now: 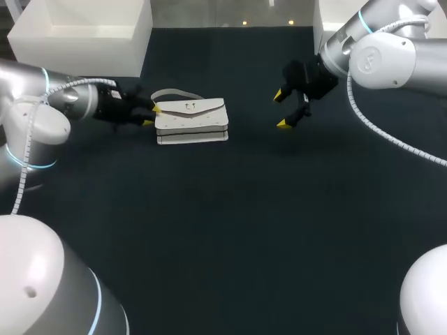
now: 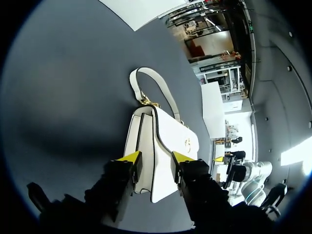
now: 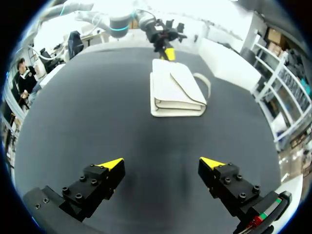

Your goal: Pick up the bag, open it, inspect its contents, close it, and place it on the opposite side

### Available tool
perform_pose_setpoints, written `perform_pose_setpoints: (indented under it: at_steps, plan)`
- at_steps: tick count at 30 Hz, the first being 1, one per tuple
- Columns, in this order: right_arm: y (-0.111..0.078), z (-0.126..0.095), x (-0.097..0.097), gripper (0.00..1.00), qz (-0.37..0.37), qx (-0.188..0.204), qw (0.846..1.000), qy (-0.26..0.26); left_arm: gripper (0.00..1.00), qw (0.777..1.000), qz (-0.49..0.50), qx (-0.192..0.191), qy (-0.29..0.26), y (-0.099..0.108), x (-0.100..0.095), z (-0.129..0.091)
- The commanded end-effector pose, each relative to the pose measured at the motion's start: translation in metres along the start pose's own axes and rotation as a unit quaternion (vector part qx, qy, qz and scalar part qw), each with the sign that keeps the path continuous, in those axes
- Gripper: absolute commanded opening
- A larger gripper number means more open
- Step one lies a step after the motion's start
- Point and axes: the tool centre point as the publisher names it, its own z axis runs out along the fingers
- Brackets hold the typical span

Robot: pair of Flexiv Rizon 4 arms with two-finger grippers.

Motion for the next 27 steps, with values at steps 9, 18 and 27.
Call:
perform_pose_setpoints:
  at_steps: [9,18,27]
  plan:
    - [0.0,0.001,-0.001,1.0,0.0,0.0,1.0,0.002,0.33,0.997,-0.013,-0.081,0.013,-0.007,-0.006,-0.004]
    - [0.0,0.001,-0.001,1.0,0.0,0.0,1.0,0.002,0.33,0.995,-0.008,-0.103,0.012,-0.002,-0.002,0.011]
    - [0.0,0.001,-0.001,1.0,0.0,0.0,1.0,0.002,0.0,0.994,-0.005,-0.108,0.014,-0.001,0.001,0.012]
